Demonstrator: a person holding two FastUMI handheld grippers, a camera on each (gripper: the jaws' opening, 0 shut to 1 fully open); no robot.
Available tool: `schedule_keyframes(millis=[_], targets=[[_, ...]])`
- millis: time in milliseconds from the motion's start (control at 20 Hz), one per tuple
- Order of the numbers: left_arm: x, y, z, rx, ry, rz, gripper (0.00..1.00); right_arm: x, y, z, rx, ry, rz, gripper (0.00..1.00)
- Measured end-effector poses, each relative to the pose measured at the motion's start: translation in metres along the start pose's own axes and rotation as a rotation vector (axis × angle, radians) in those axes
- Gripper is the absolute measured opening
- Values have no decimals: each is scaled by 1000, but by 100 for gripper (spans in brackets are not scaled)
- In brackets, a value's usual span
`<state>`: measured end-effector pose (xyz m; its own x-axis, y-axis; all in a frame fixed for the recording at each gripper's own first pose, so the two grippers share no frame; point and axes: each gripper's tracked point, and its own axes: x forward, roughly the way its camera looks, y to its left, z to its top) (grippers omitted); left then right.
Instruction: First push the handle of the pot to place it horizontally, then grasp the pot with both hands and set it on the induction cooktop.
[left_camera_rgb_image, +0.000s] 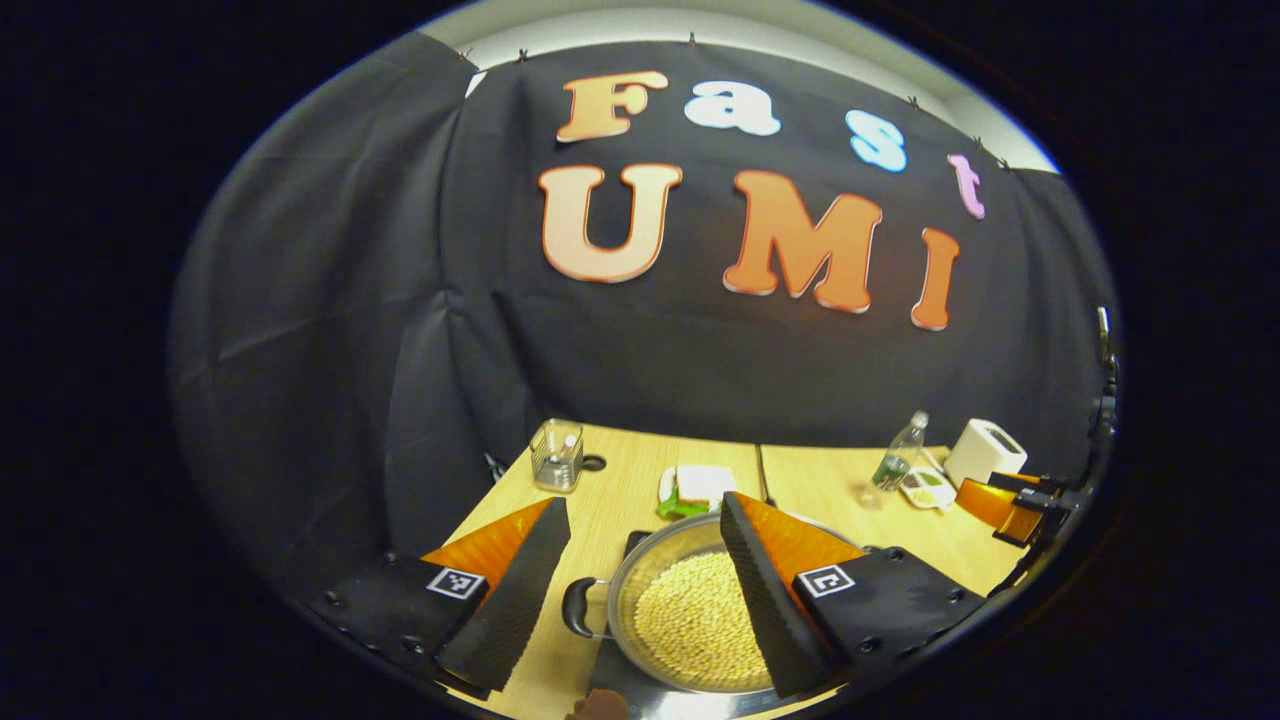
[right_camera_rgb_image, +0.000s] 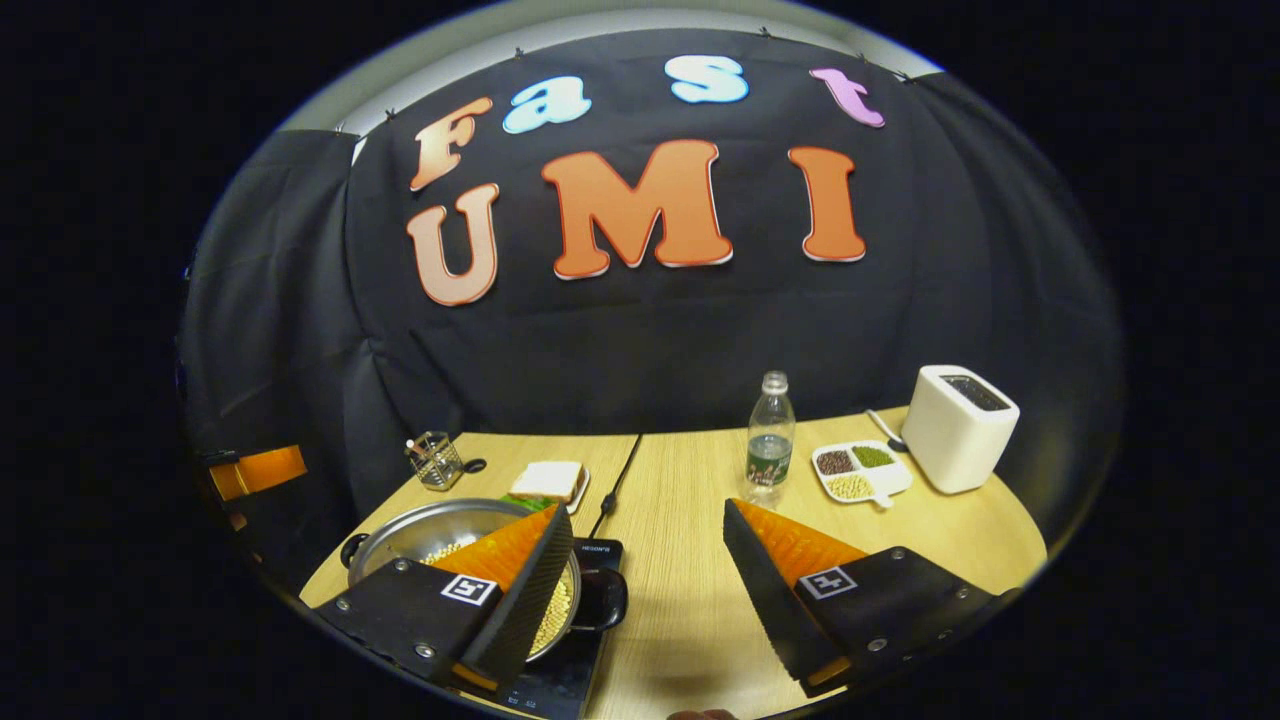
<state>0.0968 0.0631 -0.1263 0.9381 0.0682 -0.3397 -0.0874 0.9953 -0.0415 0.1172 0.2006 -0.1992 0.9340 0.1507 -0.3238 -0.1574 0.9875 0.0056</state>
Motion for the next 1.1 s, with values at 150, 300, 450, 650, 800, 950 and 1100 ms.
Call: schedule_keyframes(millis=[150,300,450,650,800,950,1100], targets=[[-30,-18,47,-10,-133,-4,98,-34,-12,30,5,-85,12,94],[-61,-27,77,21,-229,-3,97,-72,-30,63,-8,-177,11,94],[-85,-54,98,48,-318,-32,97,-108,-52,91,-10,-252,-4,94],[-105,-100,105,23,-343,-110,97,-142,-80,117,-2,-326,-29,94],[-110,-113,104,34,-347,-123,97,-154,-100,123,-3,-349,-59,94],[-113,-124,100,2,-337,-155,96,-154,-114,119,11,-341,-85,94],[-113,-115,102,2,-342,-124,97,-152,-113,116,11,-343,-86,94]])
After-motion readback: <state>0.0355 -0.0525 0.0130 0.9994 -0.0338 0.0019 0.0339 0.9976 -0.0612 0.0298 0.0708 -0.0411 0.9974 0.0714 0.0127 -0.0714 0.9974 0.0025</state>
